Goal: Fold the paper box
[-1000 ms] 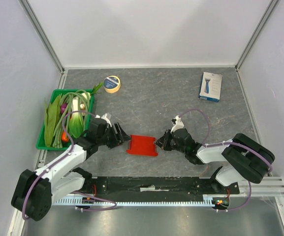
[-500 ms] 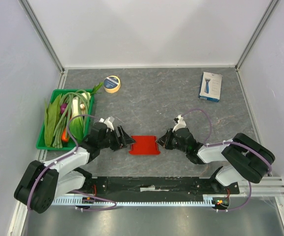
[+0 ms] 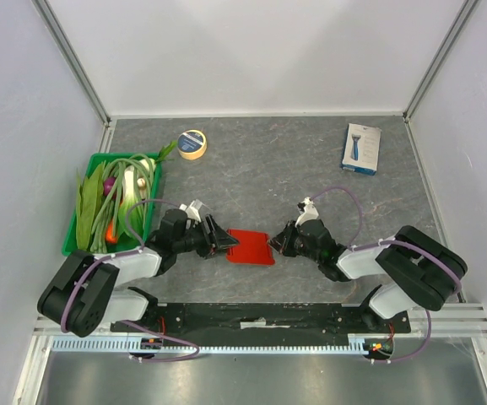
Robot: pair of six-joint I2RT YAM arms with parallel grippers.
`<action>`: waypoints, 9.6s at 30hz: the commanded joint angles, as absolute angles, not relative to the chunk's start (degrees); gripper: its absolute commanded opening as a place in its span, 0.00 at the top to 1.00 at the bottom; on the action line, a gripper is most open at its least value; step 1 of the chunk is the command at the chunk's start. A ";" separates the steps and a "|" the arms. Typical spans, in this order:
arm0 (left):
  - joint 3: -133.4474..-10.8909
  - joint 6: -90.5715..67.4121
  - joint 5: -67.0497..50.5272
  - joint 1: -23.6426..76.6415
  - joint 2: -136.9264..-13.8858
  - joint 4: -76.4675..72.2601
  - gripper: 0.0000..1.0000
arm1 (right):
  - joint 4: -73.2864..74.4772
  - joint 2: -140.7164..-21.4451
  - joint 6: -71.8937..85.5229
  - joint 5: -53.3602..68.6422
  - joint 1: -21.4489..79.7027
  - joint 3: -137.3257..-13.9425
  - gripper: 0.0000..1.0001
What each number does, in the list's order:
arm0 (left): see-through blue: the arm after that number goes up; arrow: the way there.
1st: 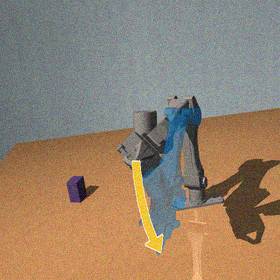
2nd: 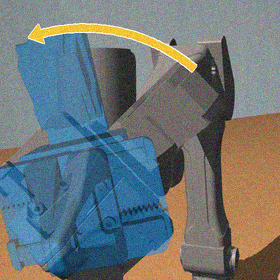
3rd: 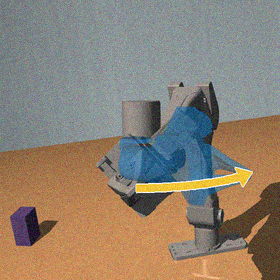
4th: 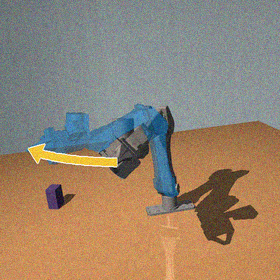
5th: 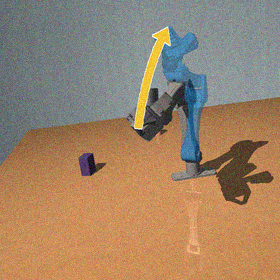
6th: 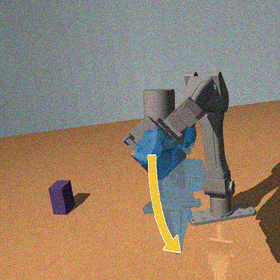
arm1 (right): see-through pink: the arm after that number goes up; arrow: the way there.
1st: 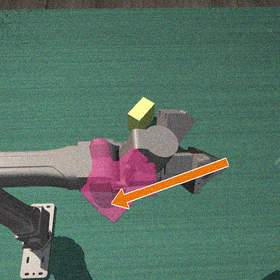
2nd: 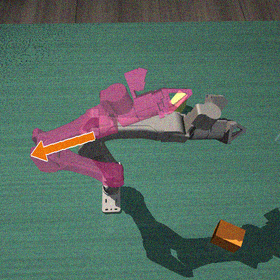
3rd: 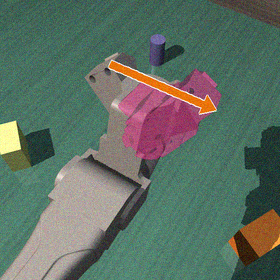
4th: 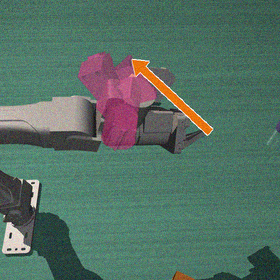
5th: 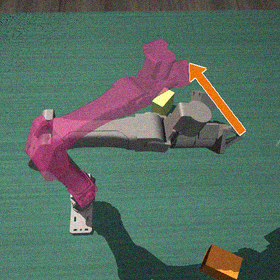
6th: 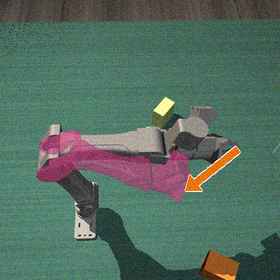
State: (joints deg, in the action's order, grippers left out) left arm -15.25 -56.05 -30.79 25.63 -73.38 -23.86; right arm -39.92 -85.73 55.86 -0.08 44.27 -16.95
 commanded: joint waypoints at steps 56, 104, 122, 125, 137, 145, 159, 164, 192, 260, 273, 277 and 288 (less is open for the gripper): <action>-11.25 -101.07 -47.37 19.95 -49.92 -7.82 0.98 | 0.27 -79.11 -9.40 -40.44 85.69 -44.04 0.29; -6.86 -29.99 -8.82 36.80 -34.97 -25.03 0.37 | 32.08 -87.97 -6.41 1.58 60.30 -56.69 0.60; -10.90 -7.73 -16.69 39.02 -52.82 -36.64 0.37 | 34.36 -89.91 -9.76 11.33 55.37 -57.66 0.69; -11.95 -7.47 -20.03 38.85 -55.72 -38.05 0.39 | 34.36 -90.35 -9.76 11.25 55.11 -57.74 0.70; -16.17 -5.45 -23.82 38.50 -61.70 -35.86 0.70 | 34.28 -90.27 -9.58 9.93 54.58 -58.10 0.73; -17.40 -7.21 -23.73 38.41 -60.56 -32.61 0.77 | 34.10 -90.35 -9.32 9.76 54.58 -58.18 0.74; -18.81 -12.91 -21.88 38.67 -60.91 -28.39 0.85 | 33.75 -90.26 -8.70 9.32 54.58 -58.45 0.74; -18.19 -16.78 -21.09 39.37 -59.85 -29.79 0.91 | 33.05 -90.26 -8.09 8.88 54.58 -58.54 0.73; -17.93 -24.96 -3.96 47.64 -55.64 -19.87 0.83 | 31.99 -89.56 -7.47 9.84 54.67 -58.27 0.72; -13.79 -31.38 14.16 55.99 -55.02 -19.60 0.98 | 22.50 -74.88 8.36 8.07 53.44 -49.40 0.21; -21.09 -31.20 10.90 55.90 -51.51 -8.63 0.81 | 12.66 -73.74 8.96 11.25 53.44 -42.28 0.61; -22.50 -33.39 10.63 55.90 -47.48 -3.44 0.43 | 9.24 -73.04 9.58 11.95 53.52 -40.35 0.72; -16.26 -39.89 0.90 55.90 -28.31 5.26 0.66 | 8.26 -74.09 10.63 12.31 53.44 -40.17 0.86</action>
State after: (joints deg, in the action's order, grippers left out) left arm -18.74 -35.75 7.27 55.75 -33.19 1.58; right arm 10.50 -74.04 10.09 12.25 53.36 -39.57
